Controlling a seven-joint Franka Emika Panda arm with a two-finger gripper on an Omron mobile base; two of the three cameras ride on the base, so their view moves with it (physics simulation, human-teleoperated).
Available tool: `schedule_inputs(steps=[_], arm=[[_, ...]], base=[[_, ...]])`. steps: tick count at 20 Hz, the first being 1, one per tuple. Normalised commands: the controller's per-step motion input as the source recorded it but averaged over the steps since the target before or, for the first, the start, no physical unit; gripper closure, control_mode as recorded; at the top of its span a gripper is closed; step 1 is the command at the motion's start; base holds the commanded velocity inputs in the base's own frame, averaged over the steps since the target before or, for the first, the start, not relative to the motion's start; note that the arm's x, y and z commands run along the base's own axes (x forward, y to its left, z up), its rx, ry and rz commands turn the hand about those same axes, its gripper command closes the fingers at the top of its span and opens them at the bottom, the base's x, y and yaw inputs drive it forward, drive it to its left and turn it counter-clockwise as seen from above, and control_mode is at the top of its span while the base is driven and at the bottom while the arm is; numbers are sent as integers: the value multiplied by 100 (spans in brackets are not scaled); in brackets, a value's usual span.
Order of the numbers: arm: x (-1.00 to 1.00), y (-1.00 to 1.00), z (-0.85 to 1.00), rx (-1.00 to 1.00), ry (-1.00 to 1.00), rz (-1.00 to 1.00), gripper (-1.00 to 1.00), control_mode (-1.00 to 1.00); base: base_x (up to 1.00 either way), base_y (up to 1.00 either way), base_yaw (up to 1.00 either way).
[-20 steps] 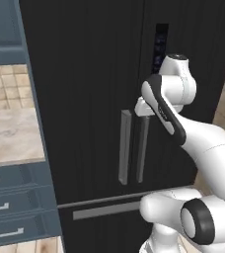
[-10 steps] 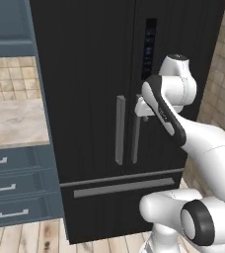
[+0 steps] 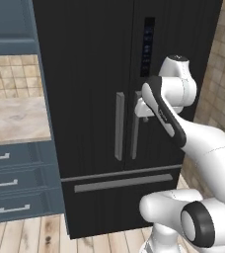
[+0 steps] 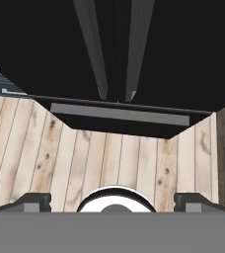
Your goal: Open the fridge, remove the kiwi, sweet potato, and chicken drumstick, and place them on any counter.
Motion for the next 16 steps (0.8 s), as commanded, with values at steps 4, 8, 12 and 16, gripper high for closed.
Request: schedule_inputs(steps=[4, 8, 12, 16], arm=[[0, 0, 0, 0, 0, 0, -100, 100], [0, 0, 0, 0, 0, 0, -100, 100], [0, 0, -6, 2, -4, 0, -100, -100], [0, 0, -16, 6, -25, 0, -100, -100]], base=[[-3, 0, 0], [0, 0, 0], [2, 0, 0], [0, 0, 0]])
